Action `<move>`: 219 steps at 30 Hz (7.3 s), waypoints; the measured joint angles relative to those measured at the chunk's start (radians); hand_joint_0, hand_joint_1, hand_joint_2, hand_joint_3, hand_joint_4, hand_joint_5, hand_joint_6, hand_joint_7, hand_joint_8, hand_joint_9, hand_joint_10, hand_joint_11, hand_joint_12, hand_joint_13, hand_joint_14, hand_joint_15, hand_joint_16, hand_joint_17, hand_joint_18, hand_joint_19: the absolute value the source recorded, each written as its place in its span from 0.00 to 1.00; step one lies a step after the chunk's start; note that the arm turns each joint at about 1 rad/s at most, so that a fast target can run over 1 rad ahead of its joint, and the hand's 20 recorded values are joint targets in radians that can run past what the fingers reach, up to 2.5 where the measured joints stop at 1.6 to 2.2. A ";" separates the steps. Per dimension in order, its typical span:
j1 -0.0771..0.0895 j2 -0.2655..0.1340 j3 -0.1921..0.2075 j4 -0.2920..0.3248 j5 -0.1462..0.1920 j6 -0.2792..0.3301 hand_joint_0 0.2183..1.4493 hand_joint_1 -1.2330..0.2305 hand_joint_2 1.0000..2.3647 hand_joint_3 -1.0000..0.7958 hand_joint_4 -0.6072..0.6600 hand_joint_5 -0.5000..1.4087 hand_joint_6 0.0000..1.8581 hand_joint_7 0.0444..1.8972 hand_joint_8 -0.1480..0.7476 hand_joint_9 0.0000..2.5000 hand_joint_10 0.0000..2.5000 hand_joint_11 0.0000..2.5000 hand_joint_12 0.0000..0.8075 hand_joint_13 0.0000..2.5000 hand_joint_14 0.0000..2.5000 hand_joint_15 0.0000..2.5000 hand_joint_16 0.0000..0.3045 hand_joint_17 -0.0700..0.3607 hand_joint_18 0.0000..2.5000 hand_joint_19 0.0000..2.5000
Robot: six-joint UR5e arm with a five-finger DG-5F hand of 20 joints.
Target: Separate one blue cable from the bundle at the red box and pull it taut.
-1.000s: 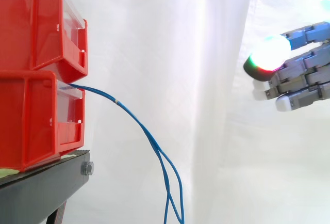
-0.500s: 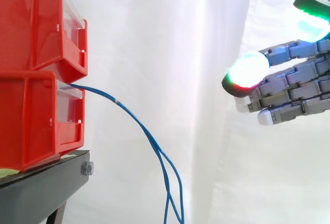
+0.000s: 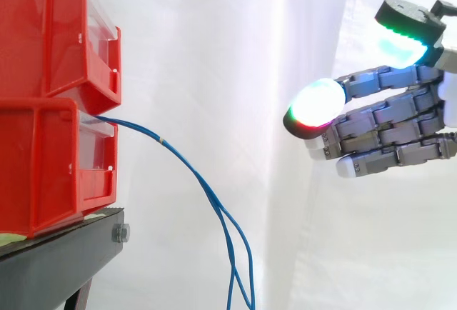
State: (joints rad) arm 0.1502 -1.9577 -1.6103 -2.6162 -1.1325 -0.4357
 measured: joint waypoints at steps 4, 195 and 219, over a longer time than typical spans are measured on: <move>0.005 -0.010 0.017 0.001 0.006 -0.012 0.28 0.48 0.00 0.28 0.70 0.14 0.27 0.39 0.54 0.13 0.00 0.13 0.42 0.01 0.00 0.05 0.16 0.42 0.00 0.13; -0.043 -0.409 0.390 0.048 -0.299 0.322 0.33 0.42 0.01 0.34 0.72 0.19 0.27 0.61 0.61 0.23 0.00 0.18 0.45 0.13 0.00 0.07 0.16 0.42 0.17 0.16; -0.057 -0.412 0.403 0.032 -0.278 0.279 0.30 0.43 0.00 0.29 0.72 0.19 0.27 0.60 0.60 0.24 0.00 0.19 0.46 0.14 0.00 0.08 0.17 0.43 0.19 0.17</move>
State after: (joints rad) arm 0.0934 -2.3700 -1.2076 -2.5841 -1.4101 -0.1569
